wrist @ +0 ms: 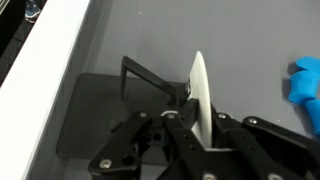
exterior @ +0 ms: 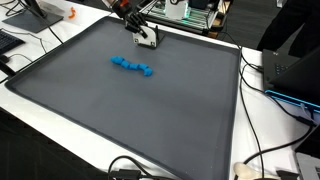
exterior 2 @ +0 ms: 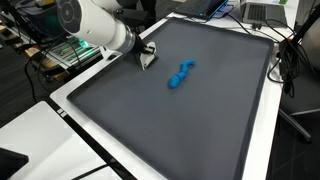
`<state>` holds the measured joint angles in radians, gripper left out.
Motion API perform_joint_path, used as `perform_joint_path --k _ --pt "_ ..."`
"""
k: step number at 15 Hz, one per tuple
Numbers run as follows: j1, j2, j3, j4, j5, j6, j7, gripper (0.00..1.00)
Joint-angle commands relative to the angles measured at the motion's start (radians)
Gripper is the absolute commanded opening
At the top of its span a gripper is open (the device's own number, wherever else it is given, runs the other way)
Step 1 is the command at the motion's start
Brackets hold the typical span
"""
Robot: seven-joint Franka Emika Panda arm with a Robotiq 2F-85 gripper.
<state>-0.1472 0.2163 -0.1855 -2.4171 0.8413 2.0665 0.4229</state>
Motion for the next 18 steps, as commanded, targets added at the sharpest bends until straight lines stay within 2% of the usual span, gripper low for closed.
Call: perform_joint_path --k 1,16,17,18 --pt "-0.004 0.01 0.005 -0.014 0.05 0.036 -0.044 0.02" --pt "-0.004 0.021 -0.001 -0.017 0.032 0.03 -0.036 0.02" --pt "-0.005 0.019 -0.002 -0.018 0.032 0.03 -0.037 0.03" --pt "-0.005 0.018 -0.003 -0.018 0.029 0.028 -0.035 0.21"
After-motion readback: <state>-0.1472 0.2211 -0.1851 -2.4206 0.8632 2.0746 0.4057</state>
